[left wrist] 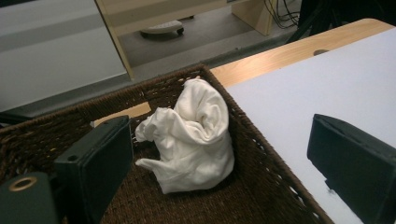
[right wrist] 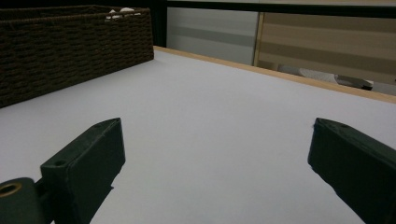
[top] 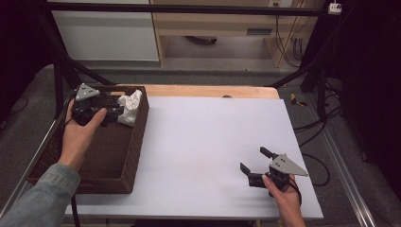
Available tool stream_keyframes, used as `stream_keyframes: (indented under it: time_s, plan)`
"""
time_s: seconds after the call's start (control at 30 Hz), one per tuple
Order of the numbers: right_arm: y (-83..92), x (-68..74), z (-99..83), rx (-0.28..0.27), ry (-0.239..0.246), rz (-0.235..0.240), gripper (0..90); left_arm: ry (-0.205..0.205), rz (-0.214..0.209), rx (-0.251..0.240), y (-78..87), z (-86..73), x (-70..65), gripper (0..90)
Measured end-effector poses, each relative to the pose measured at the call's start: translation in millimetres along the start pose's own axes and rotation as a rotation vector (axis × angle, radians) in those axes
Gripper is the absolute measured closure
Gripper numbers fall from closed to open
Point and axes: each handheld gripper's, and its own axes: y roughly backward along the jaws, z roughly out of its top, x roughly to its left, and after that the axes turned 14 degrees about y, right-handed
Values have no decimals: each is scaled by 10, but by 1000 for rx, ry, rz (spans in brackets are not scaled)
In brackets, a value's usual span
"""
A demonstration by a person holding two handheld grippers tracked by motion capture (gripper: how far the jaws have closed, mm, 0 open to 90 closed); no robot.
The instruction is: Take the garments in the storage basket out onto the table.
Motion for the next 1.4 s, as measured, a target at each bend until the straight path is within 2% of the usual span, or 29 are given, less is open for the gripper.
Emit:
stream_keyframes:
  time_s: [0.03, 0.17, 0.3, 0.63, 0.8, 0.83, 0.9, 1.07, 1.2, 1.4]
  plan:
    - [0, -1, 0, 0, 1, 0, 45, 5, 6, 4, -50, -1, 17, 64]
    - [2, -11, 0, -3, 0, -3, 44, -23, 51, 7, -224, -11, 87, 66]
    - [2, -21, -4, -3, -1, -6, 44, -18, 74, 17, -365, -44, 163, 70]
    - [-3, -6, -6, 5, -1, -1, 43, 3, 85, 33, -488, -59, 221, 72]
    - [-2, -4, -6, 6, -3, -4, 43, -14, 85, 33, -459, 40, 189, 68]
    - [4, -1, -3, 6, -4, -5, 43, -13, 87, 53, -463, 65, 183, 65]
    - [5, 0, -2, 6, -5, -6, 42, -16, 82, 69, -479, 114, 171, 65]
    - [-1, 1, -3, 8, -1, -7, 42, -20, 94, 70, -572, 193, 168, 71]
    - [5, -10, -8, 8, -6, -7, 43, -3, 87, 108, -667, 165, 214, 86]
    - [0, -13, -6, 5, -5, -6, 43, -5, 94, 140, -733, 66, 271, 87]
